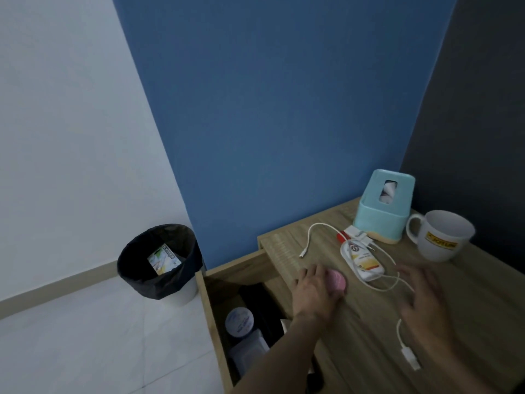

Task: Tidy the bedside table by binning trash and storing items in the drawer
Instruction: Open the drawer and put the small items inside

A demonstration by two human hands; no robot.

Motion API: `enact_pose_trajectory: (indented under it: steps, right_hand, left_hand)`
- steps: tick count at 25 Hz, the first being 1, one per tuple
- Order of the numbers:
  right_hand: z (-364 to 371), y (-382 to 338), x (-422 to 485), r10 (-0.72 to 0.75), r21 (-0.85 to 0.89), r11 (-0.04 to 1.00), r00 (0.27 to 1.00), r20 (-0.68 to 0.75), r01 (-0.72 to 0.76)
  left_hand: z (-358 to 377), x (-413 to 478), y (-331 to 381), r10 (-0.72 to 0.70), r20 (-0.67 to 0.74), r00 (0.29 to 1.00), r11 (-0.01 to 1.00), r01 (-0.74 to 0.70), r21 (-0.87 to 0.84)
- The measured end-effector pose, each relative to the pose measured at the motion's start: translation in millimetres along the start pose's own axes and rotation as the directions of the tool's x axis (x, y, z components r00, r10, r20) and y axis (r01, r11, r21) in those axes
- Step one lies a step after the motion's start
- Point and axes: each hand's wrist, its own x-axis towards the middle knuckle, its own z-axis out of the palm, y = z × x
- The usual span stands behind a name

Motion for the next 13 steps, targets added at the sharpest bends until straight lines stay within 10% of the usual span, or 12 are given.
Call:
enact_pose_trajectory:
  steps: [8,13]
  right_hand:
    - [75.0,-21.2,48.2,-0.173,-0.081,0.982,0.985,-0.013,0.172]
    - [81.3,-10.9,61.0,-0.011,-0.139,0.99,1.0,-0.011,0.01]
  left_hand:
    - [5.8,16.5,-7.8,-0.017,-0.061,0.998,1.0,0.016,-0.013]
    - [4.0,17.6,-8.0,0.006,-0.062,0.998,0.999,-0.009,-0.041]
